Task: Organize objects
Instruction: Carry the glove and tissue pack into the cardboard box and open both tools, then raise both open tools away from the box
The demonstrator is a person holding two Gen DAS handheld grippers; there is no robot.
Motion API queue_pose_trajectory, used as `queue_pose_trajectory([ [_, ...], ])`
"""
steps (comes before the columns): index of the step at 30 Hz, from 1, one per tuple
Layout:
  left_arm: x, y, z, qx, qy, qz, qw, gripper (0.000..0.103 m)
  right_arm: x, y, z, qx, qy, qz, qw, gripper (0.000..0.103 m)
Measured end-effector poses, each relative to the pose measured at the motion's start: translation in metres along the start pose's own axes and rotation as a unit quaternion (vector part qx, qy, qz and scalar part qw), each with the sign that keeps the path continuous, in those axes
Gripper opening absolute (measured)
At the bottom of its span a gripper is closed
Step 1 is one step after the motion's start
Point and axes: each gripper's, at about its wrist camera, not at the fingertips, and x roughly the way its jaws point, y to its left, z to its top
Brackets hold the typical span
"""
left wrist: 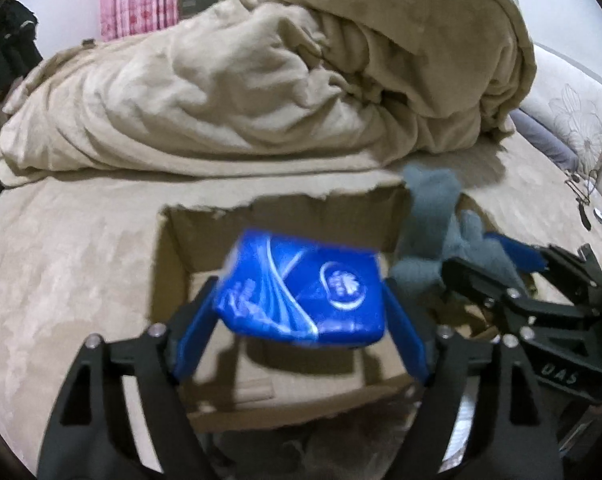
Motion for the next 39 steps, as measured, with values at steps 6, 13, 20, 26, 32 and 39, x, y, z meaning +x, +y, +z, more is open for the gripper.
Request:
queue_pose_trajectory([
  [6,-0.031,0.003,0.001,-0.008,-0.024,-0.006,0.9996,0.099,-0.026,-0.006,0.007,0.022,-0.023,-0.007,0.999,0.085],
  [13,-0.075,0.002,-0.005,-0.009,-0.042,-0.009,0.9990,0.099,-0.071,0.003,0.012,0.026,-0.050,-0.011,0.998,0.085],
  [20,-0.144,0.000,-0.018,-0.019,-0.083,-0.007,0.9964,0.103,-0.120,0.019,0.007,0.019,-0.062,-0.009,0.998,0.086],
  [26,-0.185,-0.008,-0.029,-0.017,-0.097,-0.015,0.9950,0.103,-0.156,0.035,0.002,0.003,-0.069,-0.005,0.998,0.086],
  [32,-0.217,-0.009,-0.042,-0.021,-0.105,-0.012,0.9941,0.103,-0.190,0.051,-0.007,-0.010,-0.076,0.001,0.997,0.086],
  [39,-0.238,-0.005,-0.058,-0.026,-0.108,-0.019,0.9937,0.103,-0.216,0.068,-0.019,-0.024,-0.083,0.012,0.996,0.086],
])
